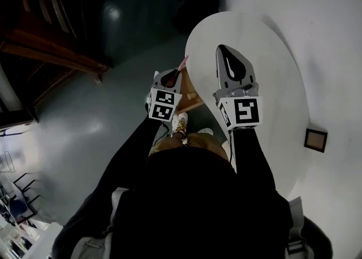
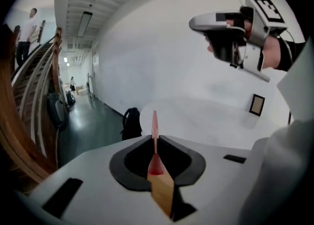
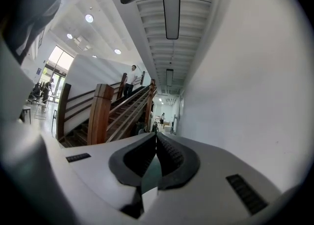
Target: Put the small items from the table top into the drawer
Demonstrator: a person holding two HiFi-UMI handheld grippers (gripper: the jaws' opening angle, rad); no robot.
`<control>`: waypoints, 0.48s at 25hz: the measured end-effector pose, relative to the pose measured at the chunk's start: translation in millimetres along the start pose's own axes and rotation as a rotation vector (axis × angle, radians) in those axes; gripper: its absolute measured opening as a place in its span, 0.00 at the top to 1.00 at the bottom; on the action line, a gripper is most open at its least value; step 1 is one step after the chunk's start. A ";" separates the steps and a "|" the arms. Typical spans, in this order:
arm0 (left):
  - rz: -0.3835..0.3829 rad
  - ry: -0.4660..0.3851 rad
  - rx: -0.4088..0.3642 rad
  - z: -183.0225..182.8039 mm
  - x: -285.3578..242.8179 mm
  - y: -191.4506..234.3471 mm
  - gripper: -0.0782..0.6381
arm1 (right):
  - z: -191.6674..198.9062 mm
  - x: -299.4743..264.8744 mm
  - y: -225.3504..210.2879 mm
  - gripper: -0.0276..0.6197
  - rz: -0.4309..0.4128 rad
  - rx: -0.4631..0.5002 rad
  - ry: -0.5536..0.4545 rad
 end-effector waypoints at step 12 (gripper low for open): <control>-0.001 0.280 0.083 84.4 -34.4 -8.3 0.82 | 18.6 13.3 -6.8 0.91 0.018 -0.004 0.055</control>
Point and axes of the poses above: the fingertips, and each gripper's own axes: x backward along the fingers, y to its left, z out of its underside, the point moved 10 cm from there along x, backward along the fingers, and after that the axes turned 5 degrees about -y, right-handed, at the moved point
